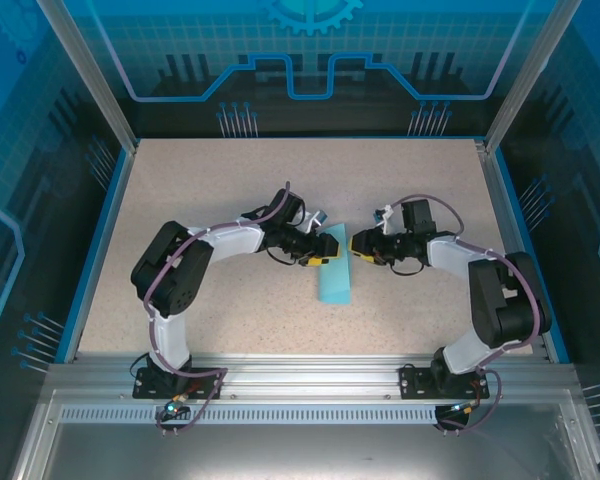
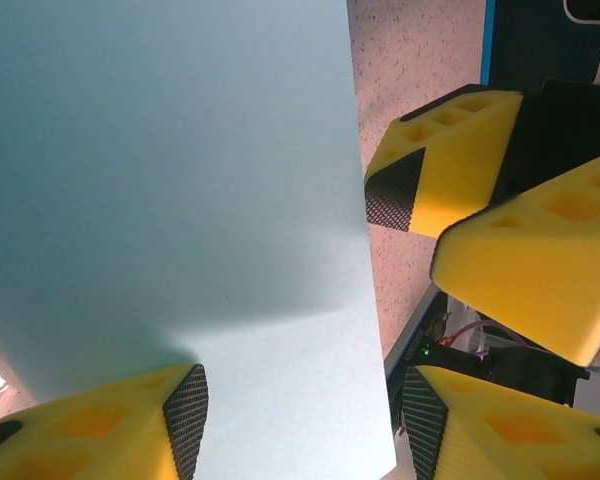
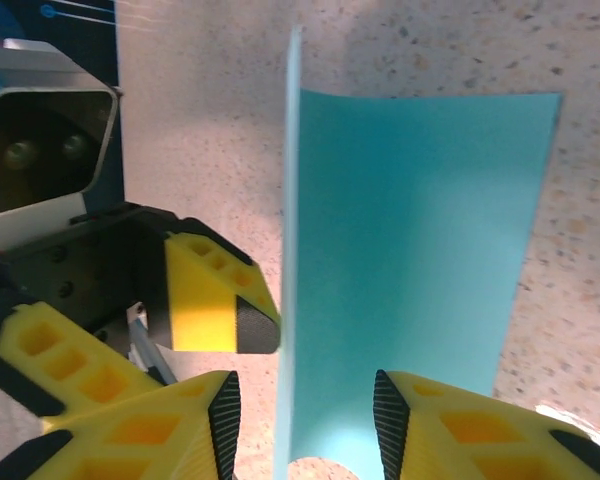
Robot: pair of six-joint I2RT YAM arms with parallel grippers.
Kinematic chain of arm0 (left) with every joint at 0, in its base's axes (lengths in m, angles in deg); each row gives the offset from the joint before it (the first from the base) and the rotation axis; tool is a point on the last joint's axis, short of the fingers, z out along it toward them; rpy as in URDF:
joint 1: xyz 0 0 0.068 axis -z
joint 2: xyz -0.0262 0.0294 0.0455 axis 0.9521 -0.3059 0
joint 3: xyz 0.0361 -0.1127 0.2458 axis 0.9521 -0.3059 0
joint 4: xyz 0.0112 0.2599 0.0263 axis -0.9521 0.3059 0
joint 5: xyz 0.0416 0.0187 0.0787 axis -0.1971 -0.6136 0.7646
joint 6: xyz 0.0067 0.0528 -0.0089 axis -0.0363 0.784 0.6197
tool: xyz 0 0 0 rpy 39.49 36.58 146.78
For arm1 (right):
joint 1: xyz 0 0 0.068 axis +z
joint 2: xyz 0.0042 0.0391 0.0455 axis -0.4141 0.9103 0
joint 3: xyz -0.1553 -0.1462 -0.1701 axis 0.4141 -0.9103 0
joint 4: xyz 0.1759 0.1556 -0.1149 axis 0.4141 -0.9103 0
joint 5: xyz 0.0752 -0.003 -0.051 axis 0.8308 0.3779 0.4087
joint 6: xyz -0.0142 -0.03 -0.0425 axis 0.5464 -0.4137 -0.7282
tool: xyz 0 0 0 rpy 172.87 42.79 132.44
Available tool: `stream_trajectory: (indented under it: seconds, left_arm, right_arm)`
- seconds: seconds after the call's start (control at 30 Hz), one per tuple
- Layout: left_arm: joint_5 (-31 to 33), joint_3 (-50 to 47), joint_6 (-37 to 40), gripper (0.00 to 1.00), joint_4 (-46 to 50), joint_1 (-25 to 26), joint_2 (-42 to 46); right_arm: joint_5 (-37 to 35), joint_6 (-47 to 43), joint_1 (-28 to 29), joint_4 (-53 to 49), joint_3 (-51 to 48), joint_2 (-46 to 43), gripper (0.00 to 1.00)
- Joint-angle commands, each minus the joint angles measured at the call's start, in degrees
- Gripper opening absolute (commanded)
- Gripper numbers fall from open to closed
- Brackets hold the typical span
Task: Fold a paper plane with a square sheet of paper (fold left side to right side)
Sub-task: First fold in half a square sheet of paper at the center of the table.
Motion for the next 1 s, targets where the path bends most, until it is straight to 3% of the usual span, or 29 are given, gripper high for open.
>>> stream_trajectory:
  seconds: [0.0, 0.13, 0.37, 0.57, 0.97]
  left_arm:
    - [-1.5, 1.7, -0.9, 0.57, -0.2, 0.4, -1.1]
    - [-1.2, 1.7, -0.3, 0.57, 0.5, 0.4, -1.0]
    - [4.0, 1.4, 2.5, 0.61, 6.2, 0.0, 2.9]
    - [12.9, 0.7, 2.4, 0.65, 13.9, -1.1, 6.6]
    - [15.0, 7.4, 0.5, 0.64, 18.7, 1.7, -2.6]
  right_arm:
    - [2.5, 2.4, 1.4, 2.3, 0.0, 2.8, 0.41]
    - [3.2, 2.6, 2.3, 2.4, 0.2, 4.8, 0.34]
    - [-0.1, -0.9, 2.4, -3.7, 0.7, 5.1, 0.07]
    - [-2.1, -1.3, 2.6, -5.3, 0.7, 6.8, 0.08]
    - [-4.7, -2.0, 3.4, -6.5, 2.2, 9.9, 0.1]
